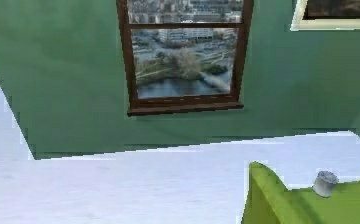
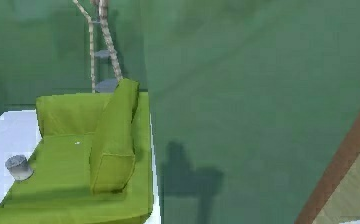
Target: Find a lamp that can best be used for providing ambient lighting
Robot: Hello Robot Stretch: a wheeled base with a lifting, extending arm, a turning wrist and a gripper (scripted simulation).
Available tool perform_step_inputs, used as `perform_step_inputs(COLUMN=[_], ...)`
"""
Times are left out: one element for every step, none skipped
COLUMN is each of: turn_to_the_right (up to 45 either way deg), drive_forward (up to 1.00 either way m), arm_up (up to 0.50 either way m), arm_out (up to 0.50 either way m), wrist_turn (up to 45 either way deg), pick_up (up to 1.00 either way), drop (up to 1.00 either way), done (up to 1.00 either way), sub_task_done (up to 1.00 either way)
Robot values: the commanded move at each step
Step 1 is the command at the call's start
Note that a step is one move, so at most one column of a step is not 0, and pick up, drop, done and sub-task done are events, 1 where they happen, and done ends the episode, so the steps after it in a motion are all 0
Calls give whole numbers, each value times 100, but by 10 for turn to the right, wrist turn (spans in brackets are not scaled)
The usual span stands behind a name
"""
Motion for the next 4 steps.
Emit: perform_step_inputs(turn_to_the_right=[0,0,450,420], drive_forward=[80,60,0,0], arm_up=[0,0,0,0], arm_out=[0,0,0,0], wrist_turn=[0,0,0,0], pick_up=[0,0,0,0], drop=[0,0,0,0], done=[0,0,0,0], sub_task_done=[0,0,0,0])
